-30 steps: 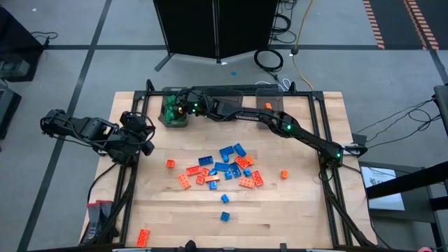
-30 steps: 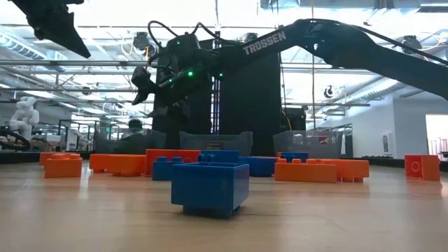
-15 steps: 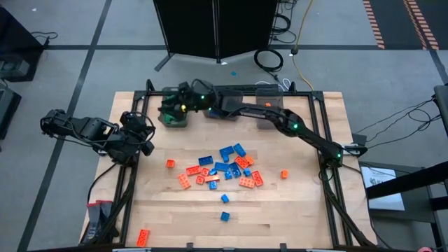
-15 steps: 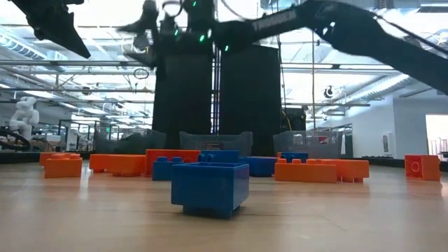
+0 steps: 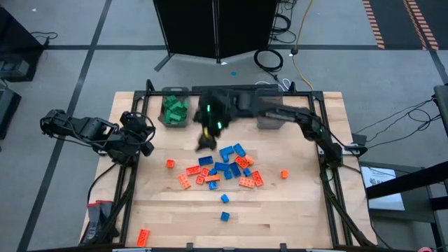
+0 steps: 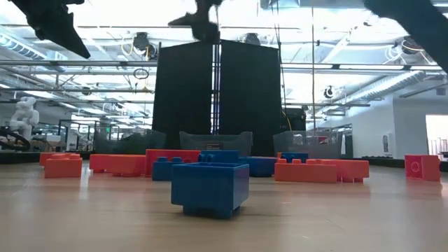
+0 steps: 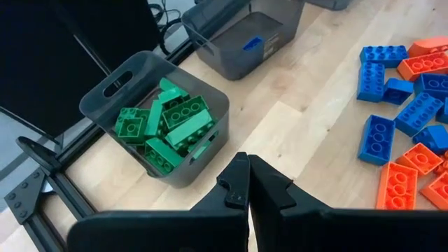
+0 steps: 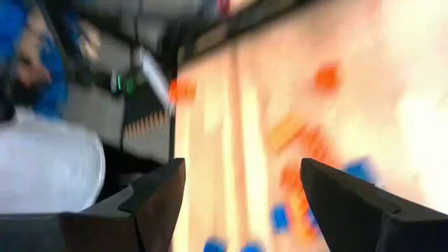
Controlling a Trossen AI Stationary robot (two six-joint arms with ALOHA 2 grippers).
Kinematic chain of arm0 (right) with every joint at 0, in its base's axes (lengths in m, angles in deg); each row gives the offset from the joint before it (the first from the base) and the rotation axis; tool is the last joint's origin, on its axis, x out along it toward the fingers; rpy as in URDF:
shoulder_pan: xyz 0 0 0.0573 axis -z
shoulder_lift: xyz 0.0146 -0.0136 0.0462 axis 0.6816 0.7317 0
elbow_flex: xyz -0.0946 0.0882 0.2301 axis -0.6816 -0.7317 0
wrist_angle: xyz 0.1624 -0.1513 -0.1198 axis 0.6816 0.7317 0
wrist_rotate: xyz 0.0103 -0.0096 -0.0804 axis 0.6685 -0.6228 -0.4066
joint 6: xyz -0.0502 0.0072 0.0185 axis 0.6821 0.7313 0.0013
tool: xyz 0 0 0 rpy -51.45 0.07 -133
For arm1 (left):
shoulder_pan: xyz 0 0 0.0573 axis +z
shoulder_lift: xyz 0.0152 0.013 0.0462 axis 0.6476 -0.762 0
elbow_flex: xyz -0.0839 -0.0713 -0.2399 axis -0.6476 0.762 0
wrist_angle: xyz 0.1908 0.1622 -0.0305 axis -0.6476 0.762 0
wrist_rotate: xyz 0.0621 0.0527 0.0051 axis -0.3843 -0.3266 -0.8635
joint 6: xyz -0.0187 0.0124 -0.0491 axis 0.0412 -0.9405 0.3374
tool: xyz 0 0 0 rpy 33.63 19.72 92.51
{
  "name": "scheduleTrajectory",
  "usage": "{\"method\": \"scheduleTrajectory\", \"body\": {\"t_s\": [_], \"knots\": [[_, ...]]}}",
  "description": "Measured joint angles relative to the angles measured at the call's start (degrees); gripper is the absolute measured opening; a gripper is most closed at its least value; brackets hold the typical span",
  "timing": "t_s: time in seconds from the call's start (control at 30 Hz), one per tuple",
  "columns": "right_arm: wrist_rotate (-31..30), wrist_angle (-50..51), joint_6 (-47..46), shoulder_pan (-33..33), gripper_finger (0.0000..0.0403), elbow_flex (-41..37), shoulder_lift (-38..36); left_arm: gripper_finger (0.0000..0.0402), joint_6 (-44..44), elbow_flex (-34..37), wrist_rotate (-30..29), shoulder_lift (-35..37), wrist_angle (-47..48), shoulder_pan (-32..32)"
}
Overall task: Sort blocks
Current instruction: Adjust the game pieces on the table
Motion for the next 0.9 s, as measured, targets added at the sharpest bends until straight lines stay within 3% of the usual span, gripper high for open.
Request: {"method": "scheduleTrajectory", "body": {"t_s": [0.2, 0.43, 0.53, 0.7, 0.77, 0.9], "knots": [[-6.2, 9.9, -1.1, -13.4, 0.0278, -0.1, -1.1, 0.0000, -1.9, 0.0, 2.6, 0.0, 0.0, 0.0], [-18.6, 9.7, -8.2, -27.3, 0.0278, -0.1, 0.8, 0.0000, -3.0, 0.0, 5.3, 0.0, -0.9, 0.0], [-26.1, 9.7, -11.6, -31.6, 0.0278, 0.0, 1.7, 0.0000, -4.6, 0.0, 11.7, 0.0, -5.4, 0.0], [-30.8, 14.4, -17.7, -36.8, 0.0278, 0.0, 3.6, 0.0000, -5.8, 0.0, 31.7, -1.9, -16.1, -1.2], [-31.3, 16.3, -19.8, -38.4, 0.0278, 0.0, 4.2, 0.0000, -2.9, 0.0, 34.6, -4.5, -17.5, -3.3], [-32.3, 17.4, -21.9, -41.2, 0.0278, -0.1, 5.9, 0.0000, 0.2, 0.0, 34.6, -13.2, -17.2, -9.6]]}}
